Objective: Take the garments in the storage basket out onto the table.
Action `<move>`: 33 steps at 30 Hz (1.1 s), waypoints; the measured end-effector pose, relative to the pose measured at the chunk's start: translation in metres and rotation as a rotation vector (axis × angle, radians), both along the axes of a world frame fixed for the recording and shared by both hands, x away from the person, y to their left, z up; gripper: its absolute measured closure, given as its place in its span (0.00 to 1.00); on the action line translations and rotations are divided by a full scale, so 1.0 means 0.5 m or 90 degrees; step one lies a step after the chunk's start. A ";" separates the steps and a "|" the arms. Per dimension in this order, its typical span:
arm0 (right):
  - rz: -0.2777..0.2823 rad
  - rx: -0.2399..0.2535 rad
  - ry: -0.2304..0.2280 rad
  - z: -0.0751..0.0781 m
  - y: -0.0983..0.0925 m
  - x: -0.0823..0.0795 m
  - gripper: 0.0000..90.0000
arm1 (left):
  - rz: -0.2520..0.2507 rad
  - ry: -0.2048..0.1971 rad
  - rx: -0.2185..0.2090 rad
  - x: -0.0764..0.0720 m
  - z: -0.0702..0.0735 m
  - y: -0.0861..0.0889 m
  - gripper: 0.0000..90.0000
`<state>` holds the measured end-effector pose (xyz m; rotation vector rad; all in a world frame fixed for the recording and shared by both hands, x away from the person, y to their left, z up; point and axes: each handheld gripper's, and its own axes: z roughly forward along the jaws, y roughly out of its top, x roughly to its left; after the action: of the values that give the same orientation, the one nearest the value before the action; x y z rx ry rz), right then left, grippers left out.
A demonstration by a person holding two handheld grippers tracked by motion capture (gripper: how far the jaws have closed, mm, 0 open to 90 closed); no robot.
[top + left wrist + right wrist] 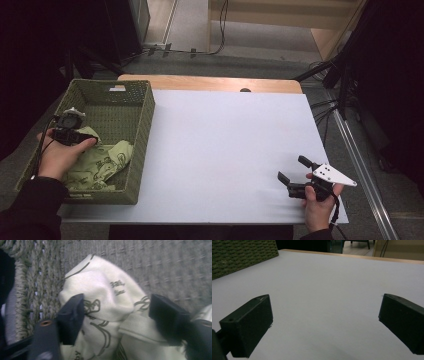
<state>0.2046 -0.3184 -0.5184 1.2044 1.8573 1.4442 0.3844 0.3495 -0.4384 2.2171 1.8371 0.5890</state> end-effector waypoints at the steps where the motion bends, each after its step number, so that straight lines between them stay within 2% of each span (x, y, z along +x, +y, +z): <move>1: 0.000 0.000 0.000 0.000 0.000 0.000 0.00 | 0.005 0.002 0.003 0.001 -0.001 0.000 0.38; 2: 0.001 -0.001 -0.001 0.000 0.000 0.000 0.00 | 0.008 0.005 0.007 0.001 -0.002 0.001 0.46; 3: 0.001 -0.001 -0.001 0.000 0.000 0.000 0.00 | 0.007 0.012 0.012 0.001 -0.004 0.001 0.46; 6: 0.001 -0.002 -0.001 0.000 0.001 0.001 0.00 | -0.004 0.033 0.021 0.001 -0.011 -0.003 0.59; 10: 0.001 -0.004 -0.002 -0.001 0.001 0.001 0.00 | -0.024 0.031 -0.012 0.000 -0.005 -0.004 0.87; 14: -0.001 -0.005 0.000 0.000 0.001 0.001 0.00 | -0.038 0.009 -0.047 -0.003 0.012 -0.006 0.88; 17: -0.002 -0.005 0.000 0.000 0.001 0.001 0.00 | -0.044 -0.022 -0.066 -0.005 0.033 -0.009 0.89; 22: -0.003 -0.006 0.000 -0.001 0.002 0.002 0.00 | -0.045 -0.096 -0.110 0.004 0.085 -0.018 0.89; 23: -0.003 -0.006 0.000 -0.001 0.002 0.002 0.00 | -0.053 -0.133 -0.125 0.008 0.113 -0.024 0.89; 24: -0.003 -0.005 0.000 -0.001 0.002 0.002 0.00 | -0.053 -0.133 -0.125 0.008 0.113 -0.024 0.89; 27: -0.003 -0.003 0.000 -0.001 0.001 0.002 0.00 | -0.065 -0.197 -0.141 0.015 0.162 -0.040 0.89; 30: -0.003 -0.005 0.000 -0.001 0.001 0.002 0.00 | -0.077 -0.286 -0.161 0.016 0.218 -0.053 0.88; 31: -0.003 -0.004 -0.001 -0.001 0.001 0.002 0.00 | -0.084 -0.323 -0.160 0.014 0.235 -0.058 0.88; 33: -0.003 -0.004 -0.001 -0.001 0.001 0.002 0.00 | -0.094 -0.396 -0.132 0.007 0.264 -0.069 0.88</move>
<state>0.2053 -0.3179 -0.5188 1.2037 1.8549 1.4359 0.3881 0.3151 -0.3066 1.7455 1.3357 0.8879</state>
